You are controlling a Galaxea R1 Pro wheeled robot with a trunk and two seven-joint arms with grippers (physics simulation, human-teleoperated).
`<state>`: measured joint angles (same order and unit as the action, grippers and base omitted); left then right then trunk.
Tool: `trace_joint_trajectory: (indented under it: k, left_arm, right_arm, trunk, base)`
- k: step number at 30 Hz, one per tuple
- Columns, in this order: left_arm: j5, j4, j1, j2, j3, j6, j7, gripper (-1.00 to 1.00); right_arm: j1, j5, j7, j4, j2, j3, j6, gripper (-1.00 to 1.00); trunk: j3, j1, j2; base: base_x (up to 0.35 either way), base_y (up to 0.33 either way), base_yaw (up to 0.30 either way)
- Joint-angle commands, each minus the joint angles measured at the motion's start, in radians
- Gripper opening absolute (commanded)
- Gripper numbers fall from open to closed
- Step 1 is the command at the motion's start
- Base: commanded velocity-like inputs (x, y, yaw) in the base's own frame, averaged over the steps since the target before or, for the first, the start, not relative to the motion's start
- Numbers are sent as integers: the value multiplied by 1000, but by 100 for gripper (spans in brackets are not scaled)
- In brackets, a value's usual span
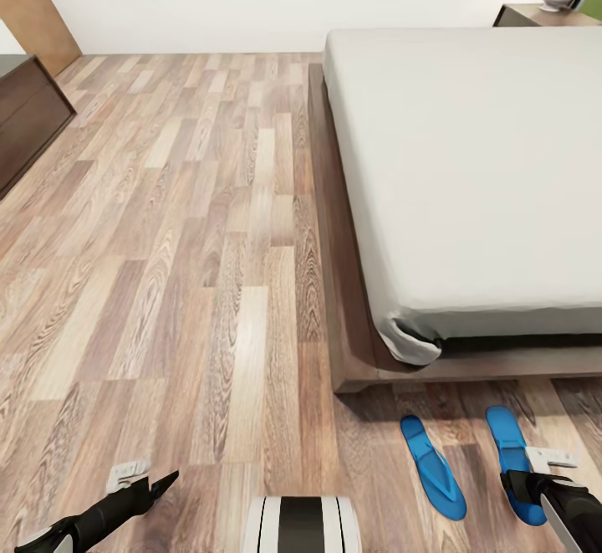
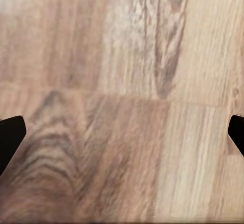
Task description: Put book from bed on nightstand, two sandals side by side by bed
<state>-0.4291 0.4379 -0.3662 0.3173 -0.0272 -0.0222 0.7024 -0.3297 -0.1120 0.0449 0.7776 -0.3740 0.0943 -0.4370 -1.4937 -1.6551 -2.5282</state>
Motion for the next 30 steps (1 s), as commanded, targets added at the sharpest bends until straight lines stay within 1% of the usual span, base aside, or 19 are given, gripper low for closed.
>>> trace_joint_trajectory:
  k: [1, 26, 30]
  left_arm:
    - [-3, -1, 0, 0, -2, -2, 5, 100]
    - [-3, -1, 0, 0, -2, -3, 6, 100]
    - [-3, -1, 0, 0, -2, -2, 7, 100]
  right_arm:
    - [0, -11, 7, 2, 0, -1, -4, -100]
    - [0, -11, 6, 3, 0, -4, -5, -100]
    - [0, -11, 2, 4, -1, -4, -5, -100]
  trunk:
    - [-5, 0, -1]
    - [-101, -11, -6]
    - [-101, -11, -6]
  base:
    - [0, 0, 0]
    - [0, 0, 0]
    - [0, 0, 0]
